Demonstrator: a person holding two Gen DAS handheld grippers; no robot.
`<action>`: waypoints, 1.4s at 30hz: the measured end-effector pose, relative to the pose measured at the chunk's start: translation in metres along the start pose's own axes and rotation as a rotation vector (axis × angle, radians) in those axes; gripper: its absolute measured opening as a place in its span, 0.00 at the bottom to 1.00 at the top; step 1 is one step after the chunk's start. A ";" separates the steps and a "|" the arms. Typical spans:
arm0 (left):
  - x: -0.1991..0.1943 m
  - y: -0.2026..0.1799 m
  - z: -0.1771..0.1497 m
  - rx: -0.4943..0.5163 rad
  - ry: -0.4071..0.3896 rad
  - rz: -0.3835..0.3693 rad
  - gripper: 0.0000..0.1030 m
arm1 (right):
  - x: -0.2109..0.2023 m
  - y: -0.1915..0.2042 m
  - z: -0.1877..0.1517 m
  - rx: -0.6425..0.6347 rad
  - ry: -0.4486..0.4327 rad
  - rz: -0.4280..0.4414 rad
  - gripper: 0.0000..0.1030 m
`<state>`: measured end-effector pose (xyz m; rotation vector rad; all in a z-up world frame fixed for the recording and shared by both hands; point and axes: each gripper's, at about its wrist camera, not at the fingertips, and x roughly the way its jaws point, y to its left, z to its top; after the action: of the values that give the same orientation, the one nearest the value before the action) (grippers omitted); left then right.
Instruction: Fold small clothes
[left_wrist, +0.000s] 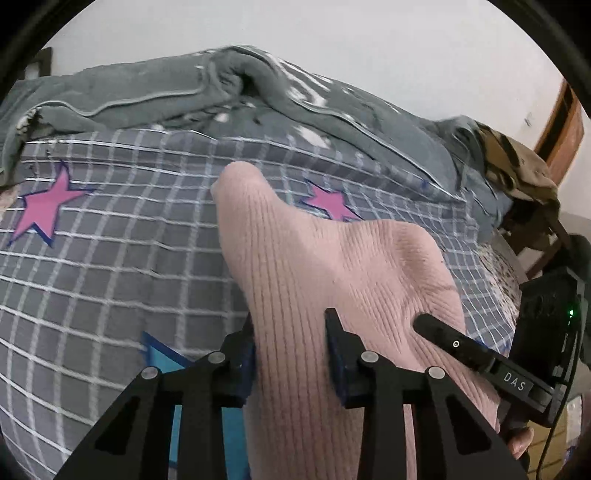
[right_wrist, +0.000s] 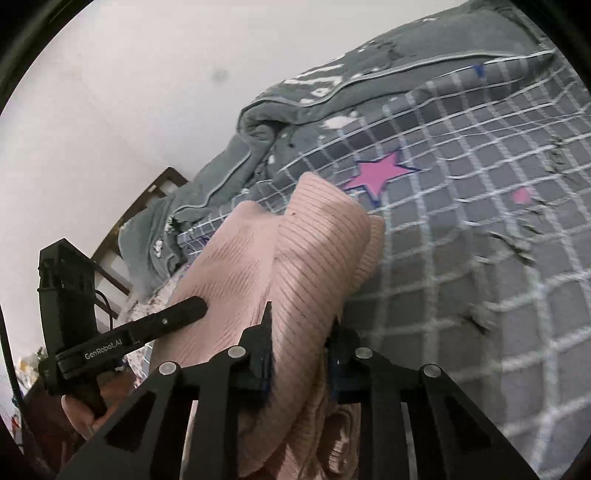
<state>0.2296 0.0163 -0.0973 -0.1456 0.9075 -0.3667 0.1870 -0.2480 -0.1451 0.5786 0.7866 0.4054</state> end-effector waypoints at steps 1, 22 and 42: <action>0.000 0.008 0.006 -0.005 -0.003 0.014 0.31 | 0.009 0.005 0.004 -0.001 0.001 0.012 0.22; 0.026 0.053 0.001 -0.048 0.021 0.086 0.57 | 0.010 0.036 0.017 -0.078 -0.037 -0.162 0.49; -0.009 0.049 -0.045 -0.055 0.007 0.053 0.58 | 0.047 0.072 -0.056 -0.504 -0.043 -0.433 0.02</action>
<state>0.2015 0.0668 -0.1314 -0.1701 0.9266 -0.2933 0.1658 -0.1483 -0.1572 -0.0578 0.7107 0.1767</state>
